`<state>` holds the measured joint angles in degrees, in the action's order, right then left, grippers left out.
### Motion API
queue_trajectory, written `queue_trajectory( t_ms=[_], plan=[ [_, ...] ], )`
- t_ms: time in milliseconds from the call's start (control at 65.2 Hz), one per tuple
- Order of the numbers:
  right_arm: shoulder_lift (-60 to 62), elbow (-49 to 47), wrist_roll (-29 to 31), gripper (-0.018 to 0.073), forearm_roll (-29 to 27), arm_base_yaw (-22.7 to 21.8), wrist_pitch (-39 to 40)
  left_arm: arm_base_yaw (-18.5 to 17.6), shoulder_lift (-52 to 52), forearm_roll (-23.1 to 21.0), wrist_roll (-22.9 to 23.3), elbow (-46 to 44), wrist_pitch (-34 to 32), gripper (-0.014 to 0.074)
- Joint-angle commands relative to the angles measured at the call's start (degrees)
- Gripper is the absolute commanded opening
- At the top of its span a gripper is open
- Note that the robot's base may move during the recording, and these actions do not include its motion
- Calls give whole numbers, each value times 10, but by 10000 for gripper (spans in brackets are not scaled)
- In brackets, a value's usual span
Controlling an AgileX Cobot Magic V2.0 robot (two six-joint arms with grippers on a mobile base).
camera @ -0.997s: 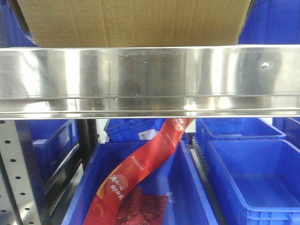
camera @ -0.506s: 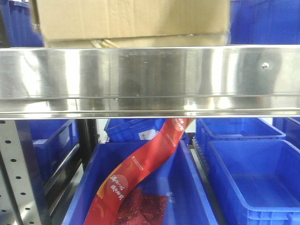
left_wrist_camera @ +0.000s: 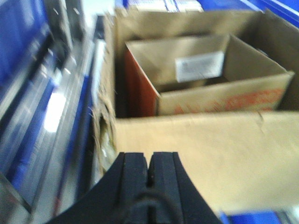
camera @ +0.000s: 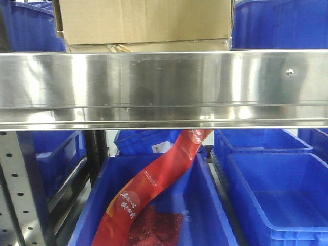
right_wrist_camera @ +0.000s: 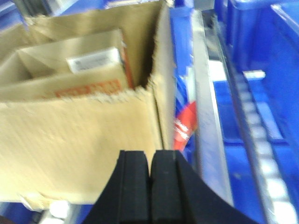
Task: Stack two boxes on right shelf middle
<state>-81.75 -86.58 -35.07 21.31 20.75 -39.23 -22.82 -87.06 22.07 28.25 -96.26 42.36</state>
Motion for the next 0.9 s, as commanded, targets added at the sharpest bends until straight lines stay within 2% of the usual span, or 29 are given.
queue_trajectory(
  t_ms=[0,46,92,153,337,429,567,721,889],
  plan=[
    [23,8,92,-162,-42,1,14,-2,20,-58,-82,6,-23,-111],
    [35,27,141,-162,-66,1,43,-3,33,-111,-140,27,-56,-111],
    [49,54,150,-162,-71,1,76,-3,49,-151,-182,64,-96,-111],
    [71,101,150,-162,-70,0,124,-3,77,-185,-207,117,-143,-111],
    [143,274,150,-162,-70,-16,306,-3,181,-191,-208,328,-306,-97],
    [182,368,150,-162,-70,-25,397,-1,236,-191,-208,427,-367,-92],
    [246,471,150,-162,-70,-25,427,10,339,-191,-208,568,-448,-92],
    [346,540,150,-162,-70,-25,386,19,460,-191,-208,658,-420,-92],
    [430,548,150,-162,-70,-25,362,19,578,-191,-208,675,-351,-92]
  ],
)
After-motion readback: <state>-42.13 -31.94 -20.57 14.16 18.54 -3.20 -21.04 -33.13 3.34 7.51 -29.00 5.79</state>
